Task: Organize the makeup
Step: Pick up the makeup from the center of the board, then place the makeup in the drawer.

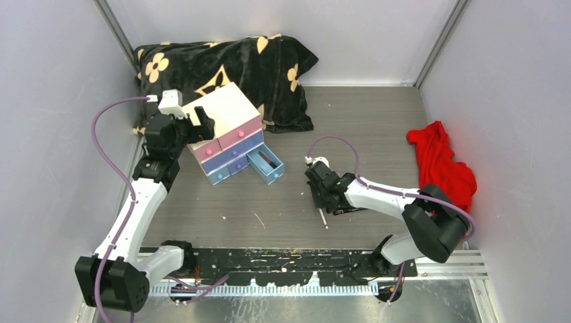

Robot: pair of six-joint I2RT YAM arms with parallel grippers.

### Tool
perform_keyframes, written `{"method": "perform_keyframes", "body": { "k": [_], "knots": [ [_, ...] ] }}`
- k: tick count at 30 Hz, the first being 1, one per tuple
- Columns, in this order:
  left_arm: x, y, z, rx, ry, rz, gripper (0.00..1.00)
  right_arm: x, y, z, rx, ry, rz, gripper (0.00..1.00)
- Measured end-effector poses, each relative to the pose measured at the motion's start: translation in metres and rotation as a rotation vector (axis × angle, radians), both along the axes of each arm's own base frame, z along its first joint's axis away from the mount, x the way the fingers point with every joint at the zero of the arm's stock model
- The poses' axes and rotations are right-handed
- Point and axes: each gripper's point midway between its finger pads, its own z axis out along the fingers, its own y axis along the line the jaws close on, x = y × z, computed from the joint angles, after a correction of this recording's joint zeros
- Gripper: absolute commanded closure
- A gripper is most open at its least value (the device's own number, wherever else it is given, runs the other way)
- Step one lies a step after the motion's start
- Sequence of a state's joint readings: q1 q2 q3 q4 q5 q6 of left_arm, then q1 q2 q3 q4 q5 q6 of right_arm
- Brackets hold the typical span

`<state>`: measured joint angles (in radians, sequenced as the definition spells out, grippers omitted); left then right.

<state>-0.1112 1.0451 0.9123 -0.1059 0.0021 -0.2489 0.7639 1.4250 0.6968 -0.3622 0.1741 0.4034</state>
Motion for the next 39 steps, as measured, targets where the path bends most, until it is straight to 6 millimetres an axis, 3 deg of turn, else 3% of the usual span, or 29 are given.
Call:
{"method": "perform_keyframes", "body": {
  "k": [5, 13, 16, 27, 33, 39],
  "knots": [
    [0.000, 0.000, 0.000, 0.000, 0.000, 0.000, 0.00, 0.009, 0.009, 0.018, 0.010, -0.018, 0.012, 0.99],
    [0.000, 0.000, 0.000, 0.000, 0.000, 0.000, 0.00, 0.074, 0.070, 0.111, 0.161, -0.215, 0.063, 0.99],
    [0.000, 0.000, 0.000, 0.000, 0.000, 0.000, 0.00, 0.089, 0.087, 0.126, 0.192, -0.249, 0.084, 0.99],
    [0.000, 0.000, 0.000, 0.001, 0.000, 0.000, 0.00, 0.116, 0.157, 0.129, 0.321, -0.158, 0.207, 0.99],
    [0.000, 0.000, 0.000, 0.001, 0.000, 0.000, 0.00, 0.118, 0.178, 0.124, 0.366, -0.099, 0.258, 0.99],
    [-0.001, 0.000, 0.000, 0.003, 0.000, 0.001, 0.00, 0.124, 0.187, 0.114, 0.398, -0.061, 0.266, 0.99]
  ]
}}
